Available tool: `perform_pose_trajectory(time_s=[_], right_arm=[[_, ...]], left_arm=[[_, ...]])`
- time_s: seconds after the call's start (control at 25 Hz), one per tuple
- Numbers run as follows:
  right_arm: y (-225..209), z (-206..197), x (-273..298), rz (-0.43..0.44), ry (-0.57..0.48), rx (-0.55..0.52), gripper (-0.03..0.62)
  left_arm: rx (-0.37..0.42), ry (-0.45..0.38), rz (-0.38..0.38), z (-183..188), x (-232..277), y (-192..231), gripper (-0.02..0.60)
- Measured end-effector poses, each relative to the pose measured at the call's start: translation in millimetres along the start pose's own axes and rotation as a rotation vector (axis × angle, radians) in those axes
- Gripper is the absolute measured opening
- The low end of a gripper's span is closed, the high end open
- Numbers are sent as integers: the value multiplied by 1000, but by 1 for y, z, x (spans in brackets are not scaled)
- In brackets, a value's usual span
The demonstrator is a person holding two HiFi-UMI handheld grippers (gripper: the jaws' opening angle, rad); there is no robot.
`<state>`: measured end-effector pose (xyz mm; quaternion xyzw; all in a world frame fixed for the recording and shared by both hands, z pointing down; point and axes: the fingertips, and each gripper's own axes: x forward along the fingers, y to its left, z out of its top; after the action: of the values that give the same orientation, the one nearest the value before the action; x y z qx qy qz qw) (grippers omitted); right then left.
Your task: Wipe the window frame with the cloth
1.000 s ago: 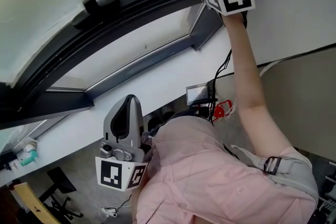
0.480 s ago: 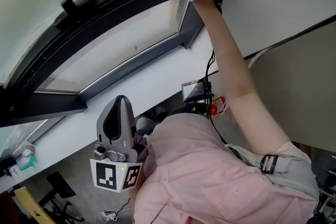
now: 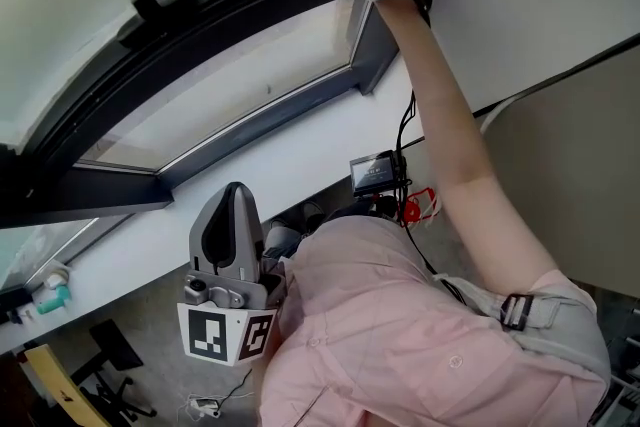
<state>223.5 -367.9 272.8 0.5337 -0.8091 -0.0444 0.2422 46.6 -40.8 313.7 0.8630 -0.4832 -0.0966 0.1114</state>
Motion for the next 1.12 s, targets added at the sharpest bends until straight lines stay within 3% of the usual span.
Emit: perform_pose_trajectory(time_s=[0.16,0.48,0.64,0.76,0.84,0.92,1.04,1.12], right_arm=[[-18,-3,-4,-87,21,-43,58],[-3,5,-2,1,-12,-4,60],[-32,-14,-13,-73,-2,16,61],[-31,-10,-17,-109,-28,-51,63],[-24,4,-35,-154,-109,-97,63],[-8,29,-65,-161,-265,-58,63],[42,71,-109,-59,-479,37,61],[83,92,-124,20,-557,49,61]], left_arm=[[-4,-1,5,0,-2,2,-3],[-5,-13,9,-1,-5,4,-3],[-12,-2,8,-1,-9,4,-3],[-17,0,8,1,-10,11,-3],[-20,-4,9,3,-12,15,-3],[-24,-4,10,5,-15,19,-3],[-31,-6,-2,7,-18,24,-3],[-34,-8,-17,10,-19,27,-3]])
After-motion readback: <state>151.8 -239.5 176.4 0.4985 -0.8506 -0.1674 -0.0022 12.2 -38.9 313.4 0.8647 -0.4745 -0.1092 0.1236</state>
